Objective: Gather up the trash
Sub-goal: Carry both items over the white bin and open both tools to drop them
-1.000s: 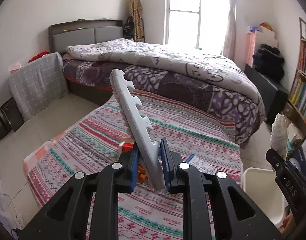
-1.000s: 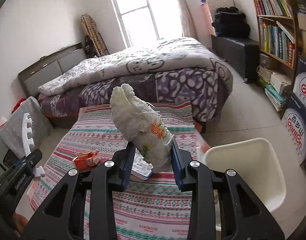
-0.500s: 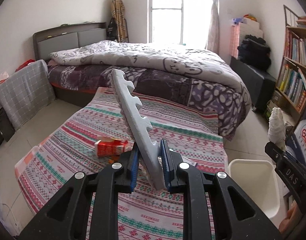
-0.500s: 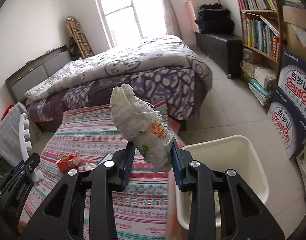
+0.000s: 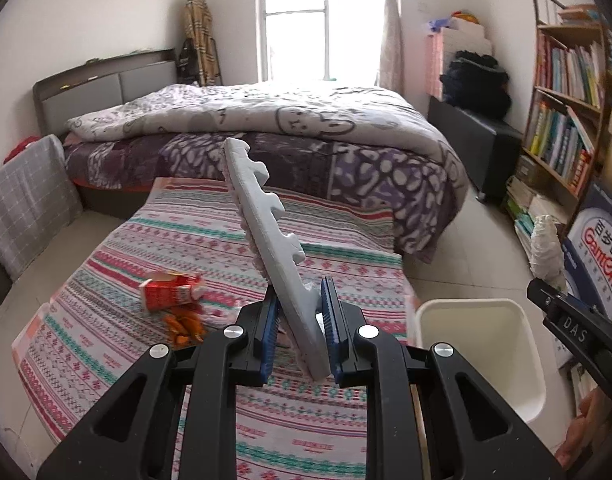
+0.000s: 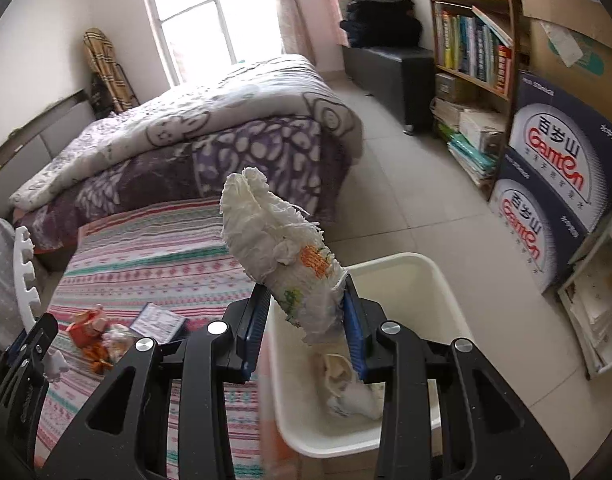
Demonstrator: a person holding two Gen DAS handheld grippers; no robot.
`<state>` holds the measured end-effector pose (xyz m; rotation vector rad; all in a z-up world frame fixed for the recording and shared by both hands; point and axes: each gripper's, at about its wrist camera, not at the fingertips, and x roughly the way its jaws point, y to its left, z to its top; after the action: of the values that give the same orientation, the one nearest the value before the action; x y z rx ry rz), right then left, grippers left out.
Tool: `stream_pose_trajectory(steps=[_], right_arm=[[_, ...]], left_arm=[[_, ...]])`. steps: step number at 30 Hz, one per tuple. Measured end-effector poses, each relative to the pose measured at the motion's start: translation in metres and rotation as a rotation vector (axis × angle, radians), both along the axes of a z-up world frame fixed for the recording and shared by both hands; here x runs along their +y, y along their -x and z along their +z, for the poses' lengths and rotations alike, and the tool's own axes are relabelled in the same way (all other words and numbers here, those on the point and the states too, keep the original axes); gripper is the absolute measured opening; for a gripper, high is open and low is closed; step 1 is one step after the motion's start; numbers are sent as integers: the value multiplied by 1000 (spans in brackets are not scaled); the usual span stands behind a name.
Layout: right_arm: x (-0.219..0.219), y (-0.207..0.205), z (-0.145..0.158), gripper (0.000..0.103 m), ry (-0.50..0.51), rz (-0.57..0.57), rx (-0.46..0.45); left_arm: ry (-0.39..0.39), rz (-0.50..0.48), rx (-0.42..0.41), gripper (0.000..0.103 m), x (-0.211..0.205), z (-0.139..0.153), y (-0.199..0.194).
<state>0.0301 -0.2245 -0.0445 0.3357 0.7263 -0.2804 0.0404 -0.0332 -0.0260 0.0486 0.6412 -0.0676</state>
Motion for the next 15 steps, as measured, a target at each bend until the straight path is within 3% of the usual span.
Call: stream_pose_trajectory(steps=[4,6,15], right_arm=[[-17,6,-2,37,16,-34,17],[-29,10,-1,47,25,-61,21],[-71,31,3,70,20,-162,3]], left_arm=[[-2,-29,7,21,-18,-4,1],[1,-45,11,21,-28,-6,2],[-22,-143,22,21,-81,-19,9]])
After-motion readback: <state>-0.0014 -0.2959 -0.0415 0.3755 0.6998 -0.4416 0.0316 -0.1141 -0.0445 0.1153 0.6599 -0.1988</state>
